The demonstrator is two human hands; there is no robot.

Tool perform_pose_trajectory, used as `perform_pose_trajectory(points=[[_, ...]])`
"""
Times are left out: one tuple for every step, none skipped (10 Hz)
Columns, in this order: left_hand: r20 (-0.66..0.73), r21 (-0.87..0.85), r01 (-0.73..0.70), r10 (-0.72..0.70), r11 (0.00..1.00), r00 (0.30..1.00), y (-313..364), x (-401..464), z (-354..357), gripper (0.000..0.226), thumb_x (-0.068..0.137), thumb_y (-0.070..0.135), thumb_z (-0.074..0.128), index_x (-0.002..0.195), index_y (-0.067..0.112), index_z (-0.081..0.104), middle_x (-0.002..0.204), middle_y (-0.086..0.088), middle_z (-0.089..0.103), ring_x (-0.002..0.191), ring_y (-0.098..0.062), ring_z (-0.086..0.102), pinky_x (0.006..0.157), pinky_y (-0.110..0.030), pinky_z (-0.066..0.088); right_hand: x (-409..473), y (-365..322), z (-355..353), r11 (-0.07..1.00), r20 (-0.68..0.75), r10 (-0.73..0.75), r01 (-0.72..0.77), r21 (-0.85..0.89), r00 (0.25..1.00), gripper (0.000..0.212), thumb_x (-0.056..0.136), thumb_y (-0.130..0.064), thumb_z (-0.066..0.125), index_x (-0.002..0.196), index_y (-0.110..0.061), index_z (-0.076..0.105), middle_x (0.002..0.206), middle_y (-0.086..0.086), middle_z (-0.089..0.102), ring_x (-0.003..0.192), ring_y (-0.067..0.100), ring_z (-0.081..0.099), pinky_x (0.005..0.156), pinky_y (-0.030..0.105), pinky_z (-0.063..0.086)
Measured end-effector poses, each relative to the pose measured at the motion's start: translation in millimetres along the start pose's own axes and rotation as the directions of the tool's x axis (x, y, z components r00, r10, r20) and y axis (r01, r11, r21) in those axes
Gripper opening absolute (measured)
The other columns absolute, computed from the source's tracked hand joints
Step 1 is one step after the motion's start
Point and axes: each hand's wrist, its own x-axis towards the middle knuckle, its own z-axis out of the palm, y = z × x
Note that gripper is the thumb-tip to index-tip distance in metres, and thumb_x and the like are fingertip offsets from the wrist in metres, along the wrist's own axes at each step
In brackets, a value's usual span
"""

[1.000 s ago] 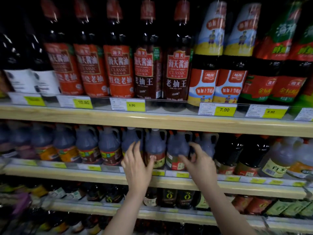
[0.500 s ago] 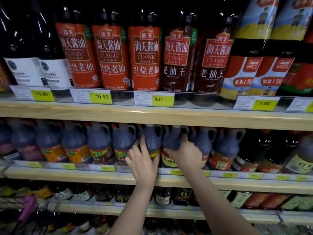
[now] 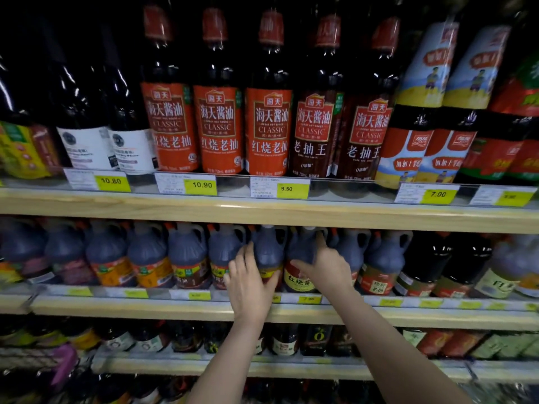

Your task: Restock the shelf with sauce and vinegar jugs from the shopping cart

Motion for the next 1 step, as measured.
perform_pose_trajectory(points=[[0.035,-0.118,-0.085,0.090,0.989,0.995,-5.2,2.7,-23.1,0.060,0.078,0.038,0.070,0.127,0.011,0.050,0.124,-0.009,0.057,0.113,-0.029,0.053,0.085,-0.040,0.046,-15.3,-3.3,-15.0,0.999,-0.004,-0.007,0.007,0.053,1.000,0.056,0.085,-0.044,0.060,0.131,-0.015,0.047,0.112,0.015,0.066,0.104,0.036,0.061,0.075,0.037,0.048]])
